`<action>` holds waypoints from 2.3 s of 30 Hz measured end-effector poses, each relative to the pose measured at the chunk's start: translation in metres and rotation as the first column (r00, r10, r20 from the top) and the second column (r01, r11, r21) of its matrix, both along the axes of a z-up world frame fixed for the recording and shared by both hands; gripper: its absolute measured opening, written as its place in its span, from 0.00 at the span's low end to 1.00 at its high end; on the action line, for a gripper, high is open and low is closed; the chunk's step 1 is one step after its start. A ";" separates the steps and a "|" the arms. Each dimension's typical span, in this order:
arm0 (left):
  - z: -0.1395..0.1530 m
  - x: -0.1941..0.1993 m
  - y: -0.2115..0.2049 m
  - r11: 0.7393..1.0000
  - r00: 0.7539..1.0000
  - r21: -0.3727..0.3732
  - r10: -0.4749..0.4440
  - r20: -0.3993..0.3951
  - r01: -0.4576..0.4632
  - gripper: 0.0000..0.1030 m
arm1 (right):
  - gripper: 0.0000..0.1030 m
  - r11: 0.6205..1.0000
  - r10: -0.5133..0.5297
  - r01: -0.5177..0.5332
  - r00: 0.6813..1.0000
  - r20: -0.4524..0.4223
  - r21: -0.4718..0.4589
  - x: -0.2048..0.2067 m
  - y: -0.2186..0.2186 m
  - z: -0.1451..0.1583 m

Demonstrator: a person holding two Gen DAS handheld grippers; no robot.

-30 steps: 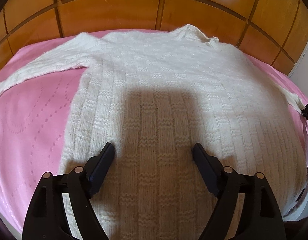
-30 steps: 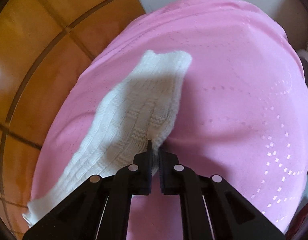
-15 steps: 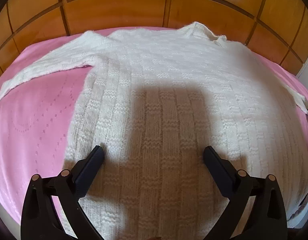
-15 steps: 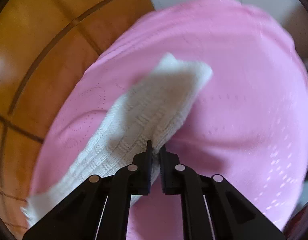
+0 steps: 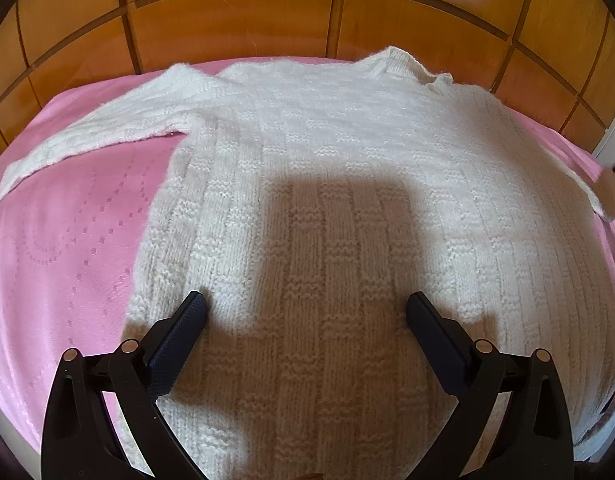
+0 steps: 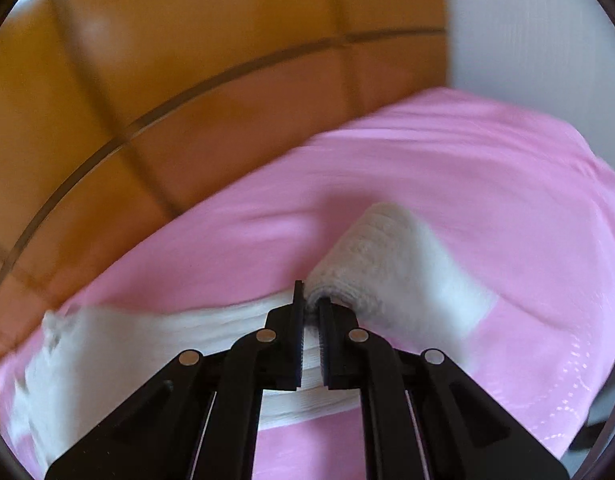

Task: Fold small clothes

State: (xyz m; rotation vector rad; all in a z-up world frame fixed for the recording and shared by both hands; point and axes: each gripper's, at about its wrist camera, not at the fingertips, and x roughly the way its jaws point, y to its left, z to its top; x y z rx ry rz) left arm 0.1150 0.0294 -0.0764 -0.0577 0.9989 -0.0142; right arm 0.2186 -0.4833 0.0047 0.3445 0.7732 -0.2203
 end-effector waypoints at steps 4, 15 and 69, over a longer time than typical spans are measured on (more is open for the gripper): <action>0.000 0.001 0.002 1.000 1.000 -0.014 -0.008 -0.004 0.007 0.96 | 0.05 0.974 0.210 -0.211 0.977 -0.021 -0.084 0.009 0.085 0.005; 0.010 -0.001 0.013 0.997 1.000 -0.077 -0.025 0.003 0.025 0.93 | 0.46 0.822 0.562 -0.565 0.825 -0.059 -0.075 0.004 0.268 -0.017; 0.006 0.135 0.047 0.718 0.974 -0.660 0.189 -0.123 -0.222 0.48 | 0.87 0.914 0.377 -0.377 0.926 0.023 0.150 -0.119 0.193 -0.053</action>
